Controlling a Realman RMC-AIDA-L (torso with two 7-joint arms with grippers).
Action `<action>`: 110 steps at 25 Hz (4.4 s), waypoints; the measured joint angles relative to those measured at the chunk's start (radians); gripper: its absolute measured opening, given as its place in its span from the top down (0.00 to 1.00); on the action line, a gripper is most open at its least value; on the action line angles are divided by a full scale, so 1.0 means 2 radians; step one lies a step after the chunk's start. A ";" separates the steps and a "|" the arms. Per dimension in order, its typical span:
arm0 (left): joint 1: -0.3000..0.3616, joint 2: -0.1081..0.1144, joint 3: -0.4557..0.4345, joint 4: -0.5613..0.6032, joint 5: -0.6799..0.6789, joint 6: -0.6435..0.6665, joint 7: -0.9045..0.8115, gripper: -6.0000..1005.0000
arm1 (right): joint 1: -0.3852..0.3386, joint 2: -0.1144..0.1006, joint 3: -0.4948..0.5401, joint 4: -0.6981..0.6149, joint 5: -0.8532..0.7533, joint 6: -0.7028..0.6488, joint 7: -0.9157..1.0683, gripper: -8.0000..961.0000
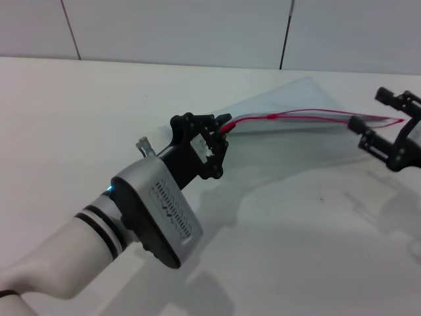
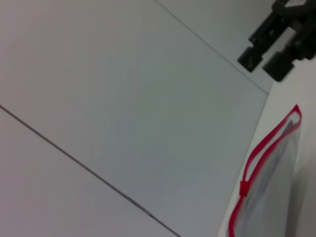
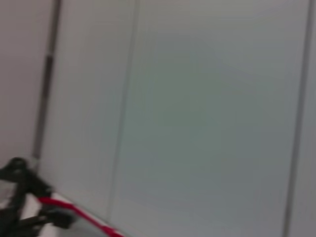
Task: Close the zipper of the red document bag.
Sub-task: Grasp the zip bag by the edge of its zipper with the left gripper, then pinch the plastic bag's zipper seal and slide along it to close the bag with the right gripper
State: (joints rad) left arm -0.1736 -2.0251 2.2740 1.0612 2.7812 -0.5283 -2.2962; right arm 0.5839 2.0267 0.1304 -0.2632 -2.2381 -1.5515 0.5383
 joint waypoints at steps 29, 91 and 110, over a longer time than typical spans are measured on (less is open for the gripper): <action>-0.005 0.013 0.055 -0.012 -0.001 -0.044 0.002 0.94 | 0.037 0.004 0.006 0.112 -0.081 0.062 -0.442 0.38; -0.011 0.015 0.065 -0.019 -0.001 -0.040 0.001 0.94 | 0.019 0.002 0.056 0.118 -0.080 0.109 -0.529 0.91; -0.011 0.016 0.071 -0.021 -0.001 -0.043 0.001 0.94 | 0.024 0.001 0.293 0.082 -0.080 0.245 -0.603 0.85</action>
State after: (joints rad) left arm -0.1963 -1.9925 2.4164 1.0190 2.7796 -0.6151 -2.2933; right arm 0.6310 2.0291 0.7156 -0.0983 -2.3975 -1.0609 -0.6681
